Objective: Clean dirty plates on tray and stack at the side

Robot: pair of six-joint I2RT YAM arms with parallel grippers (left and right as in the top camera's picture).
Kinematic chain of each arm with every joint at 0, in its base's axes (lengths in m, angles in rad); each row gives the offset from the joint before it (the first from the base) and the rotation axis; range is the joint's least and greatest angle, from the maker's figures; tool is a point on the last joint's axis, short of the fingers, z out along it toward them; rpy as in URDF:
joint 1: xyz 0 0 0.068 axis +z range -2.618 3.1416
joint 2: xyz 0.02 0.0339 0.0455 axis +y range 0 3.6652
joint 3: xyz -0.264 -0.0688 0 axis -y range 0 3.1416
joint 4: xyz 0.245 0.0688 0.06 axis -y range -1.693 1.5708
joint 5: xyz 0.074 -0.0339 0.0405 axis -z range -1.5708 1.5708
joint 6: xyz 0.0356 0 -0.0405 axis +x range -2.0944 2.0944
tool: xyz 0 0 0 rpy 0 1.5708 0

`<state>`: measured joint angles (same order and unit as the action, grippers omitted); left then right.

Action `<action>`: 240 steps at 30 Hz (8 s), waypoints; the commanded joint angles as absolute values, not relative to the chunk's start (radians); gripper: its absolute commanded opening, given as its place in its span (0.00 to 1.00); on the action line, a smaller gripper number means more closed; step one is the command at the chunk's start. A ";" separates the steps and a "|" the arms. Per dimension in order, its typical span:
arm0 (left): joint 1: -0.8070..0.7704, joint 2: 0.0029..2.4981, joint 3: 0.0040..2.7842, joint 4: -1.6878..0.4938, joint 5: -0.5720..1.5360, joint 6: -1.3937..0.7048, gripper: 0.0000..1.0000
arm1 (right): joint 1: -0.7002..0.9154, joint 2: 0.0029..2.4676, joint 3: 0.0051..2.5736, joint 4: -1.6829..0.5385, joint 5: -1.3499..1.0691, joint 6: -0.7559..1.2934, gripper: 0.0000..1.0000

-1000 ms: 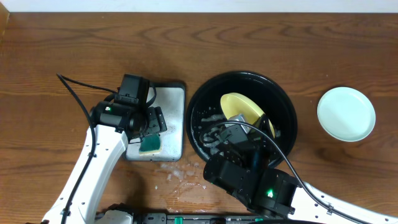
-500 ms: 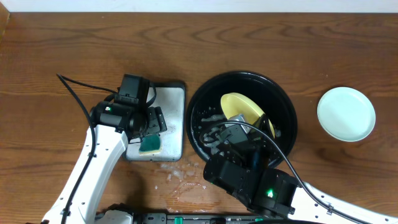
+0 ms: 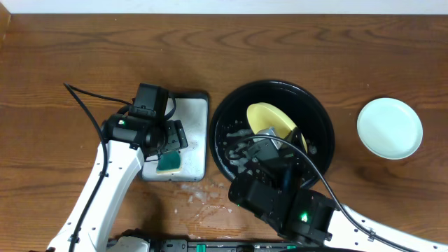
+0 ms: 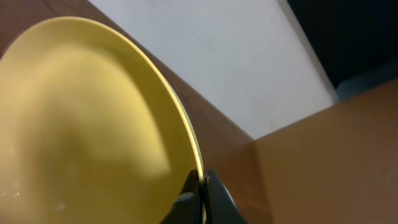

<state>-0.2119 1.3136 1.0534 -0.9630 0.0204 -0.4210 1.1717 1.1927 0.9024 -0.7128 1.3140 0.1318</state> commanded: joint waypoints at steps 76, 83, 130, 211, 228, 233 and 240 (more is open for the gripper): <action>-0.208 1.313 1.058 -0.966 0.015 -0.419 0.85 | 0.094 0.631 0.888 -0.833 -0.531 -0.077 0.99; -0.208 1.313 1.058 -0.966 0.015 -0.419 0.85 | 0.131 0.337 0.639 -0.653 -0.366 -0.076 0.99; -0.228 1.242 1.038 -0.966 0.015 -0.419 0.85 | 0.033 0.005 0.005 -0.048 -0.281 -0.076 0.99; -0.036 0.004 0.004 -0.070 0.015 -0.281 0.93 | 0.033 0.005 0.005 -0.048 -0.281 -0.076 0.99; -0.036 0.004 0.004 -0.070 0.015 -0.281 0.93 | 0.033 0.005 0.005 -0.048 -0.281 -0.076 0.99; -0.036 0.004 0.004 -0.070 0.015 -0.281 0.93 | 0.033 0.005 0.005 -0.048 -0.281 -0.076 0.99; -0.036 0.004 0.004 -0.070 0.015 -0.281 0.93 | 0.033 0.005 0.005 -0.048 -0.281 -0.076 0.99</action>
<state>-0.0391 0.0101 0.0135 -0.0219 0.0246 -0.2909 0.0399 0.0116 0.0093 -0.0475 -0.2867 -0.0666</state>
